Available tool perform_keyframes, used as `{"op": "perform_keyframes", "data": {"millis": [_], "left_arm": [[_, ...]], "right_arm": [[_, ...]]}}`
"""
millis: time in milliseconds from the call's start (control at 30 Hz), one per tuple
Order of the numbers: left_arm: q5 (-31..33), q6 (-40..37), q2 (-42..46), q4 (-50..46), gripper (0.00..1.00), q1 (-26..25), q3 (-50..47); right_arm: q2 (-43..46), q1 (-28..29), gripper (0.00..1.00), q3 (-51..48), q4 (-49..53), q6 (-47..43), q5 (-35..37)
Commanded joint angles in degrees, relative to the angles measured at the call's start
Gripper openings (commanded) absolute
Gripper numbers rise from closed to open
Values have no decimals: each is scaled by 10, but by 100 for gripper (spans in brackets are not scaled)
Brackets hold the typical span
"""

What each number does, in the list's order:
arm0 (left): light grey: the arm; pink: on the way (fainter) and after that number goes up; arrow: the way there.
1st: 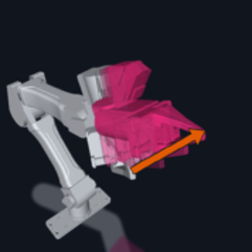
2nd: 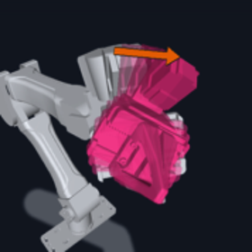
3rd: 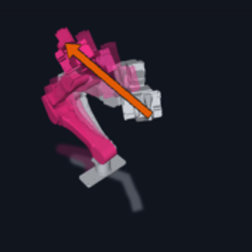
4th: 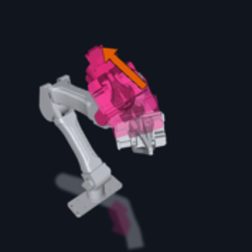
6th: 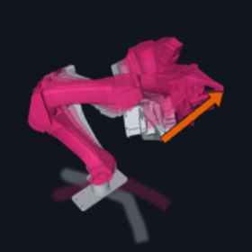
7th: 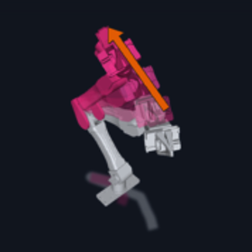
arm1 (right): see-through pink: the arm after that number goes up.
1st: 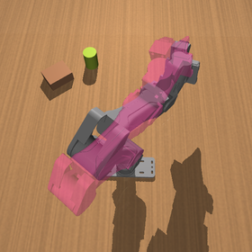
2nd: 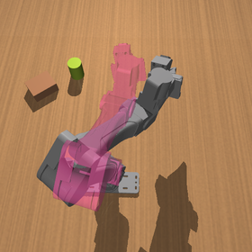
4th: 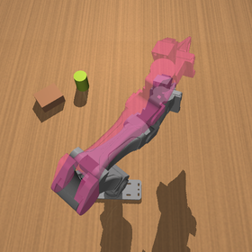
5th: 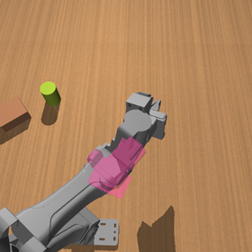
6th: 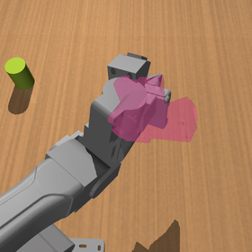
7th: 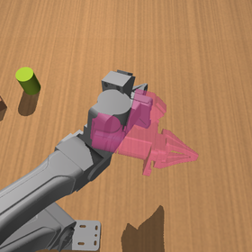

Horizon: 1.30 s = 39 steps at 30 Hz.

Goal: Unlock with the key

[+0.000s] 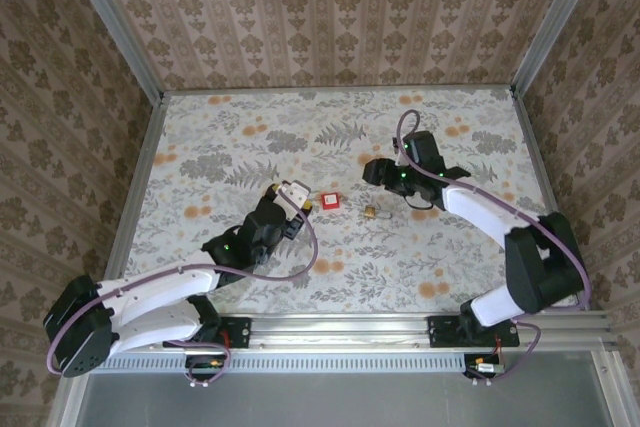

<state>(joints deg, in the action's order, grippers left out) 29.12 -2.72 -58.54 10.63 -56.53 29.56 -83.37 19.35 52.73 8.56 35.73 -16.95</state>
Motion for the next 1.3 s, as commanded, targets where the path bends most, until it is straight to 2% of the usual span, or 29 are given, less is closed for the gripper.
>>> {"op": "perform_keyframes", "data": {"millis": [0,67,133,333,533,800,1267], "left_arm": [[-24,34,4,18,63,-3,-6],[-28,38,3,19,65,-5,-11],[-28,40,3,23,66,-4,-16],[-27,41,4,21,66,-4,-17],[-28,48,8,19,66,-5,-25],[-28,44,11,10,66,-5,-22],[-35,39,-3,9,66,-4,-10]], "right_arm": [[28,-4,61,14,119,-84,78],[16,9,62,27,132,-96,90],[-13,35,64,47,146,-110,141],[-138,76,59,125,165,-136,235],[-221,106,57,172,187,-167,327],[-245,123,56,141,178,-170,321],[-179,143,52,44,176,-170,287]]}}
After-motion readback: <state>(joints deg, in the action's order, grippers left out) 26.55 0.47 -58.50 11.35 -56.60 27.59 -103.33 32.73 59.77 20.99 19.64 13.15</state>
